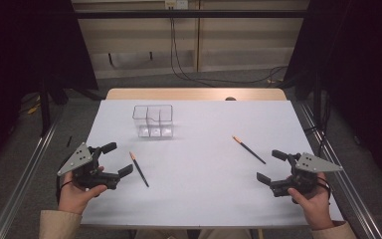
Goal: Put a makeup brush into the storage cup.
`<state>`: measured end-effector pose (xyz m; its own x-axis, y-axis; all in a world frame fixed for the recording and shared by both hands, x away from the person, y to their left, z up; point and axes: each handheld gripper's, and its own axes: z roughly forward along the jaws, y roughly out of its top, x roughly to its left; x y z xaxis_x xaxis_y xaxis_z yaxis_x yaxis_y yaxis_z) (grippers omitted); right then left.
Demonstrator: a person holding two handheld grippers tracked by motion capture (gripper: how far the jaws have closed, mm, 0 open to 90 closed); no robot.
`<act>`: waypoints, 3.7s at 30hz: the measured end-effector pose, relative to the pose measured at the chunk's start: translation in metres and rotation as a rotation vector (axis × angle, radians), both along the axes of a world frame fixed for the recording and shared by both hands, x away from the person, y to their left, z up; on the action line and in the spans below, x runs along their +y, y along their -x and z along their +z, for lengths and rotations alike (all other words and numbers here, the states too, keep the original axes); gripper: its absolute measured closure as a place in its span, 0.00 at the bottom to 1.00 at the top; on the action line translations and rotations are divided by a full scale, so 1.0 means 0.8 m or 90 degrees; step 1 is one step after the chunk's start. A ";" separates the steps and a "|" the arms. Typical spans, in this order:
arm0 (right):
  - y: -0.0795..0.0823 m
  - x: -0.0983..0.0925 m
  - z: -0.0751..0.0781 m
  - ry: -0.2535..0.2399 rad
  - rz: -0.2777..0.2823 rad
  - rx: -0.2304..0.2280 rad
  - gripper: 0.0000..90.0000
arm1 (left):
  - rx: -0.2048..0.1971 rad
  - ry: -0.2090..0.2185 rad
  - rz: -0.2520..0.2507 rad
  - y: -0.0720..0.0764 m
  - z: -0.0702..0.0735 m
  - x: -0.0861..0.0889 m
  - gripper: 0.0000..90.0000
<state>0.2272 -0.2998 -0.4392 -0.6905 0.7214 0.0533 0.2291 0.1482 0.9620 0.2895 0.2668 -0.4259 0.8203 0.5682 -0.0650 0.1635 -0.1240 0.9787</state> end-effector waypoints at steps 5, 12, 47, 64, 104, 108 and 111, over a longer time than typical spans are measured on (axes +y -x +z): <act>0.001 0.000 0.000 0.001 0.001 -0.001 0.03 | 0.002 0.001 0.000 -0.001 0.001 -0.002 0.02; 0.003 0.000 0.001 -0.001 0.000 -0.003 0.03 | 0.001 -0.002 0.005 -0.003 0.000 -0.002 0.02; 0.001 0.003 -0.002 0.006 0.012 0.002 0.03 | 0.004 0.006 0.018 -0.046 -0.001 -0.039 0.02; 0.002 0.005 -0.004 0.010 0.018 0.004 0.03 | 0.012 -0.011 0.007 -0.061 -0.003 -0.063 0.02; 0.002 0.008 -0.006 0.020 0.030 0.008 0.03 | 0.321 -0.230 0.126 -0.091 0.017 -0.055 0.09; 0.002 0.008 -0.006 0.020 0.030 0.009 0.03 | 0.354 -0.257 0.131 -0.094 0.015 -0.056 0.09; 0.003 0.009 -0.006 0.021 0.031 0.009 0.03 | 0.385 -0.288 0.141 -0.096 0.013 -0.056 0.09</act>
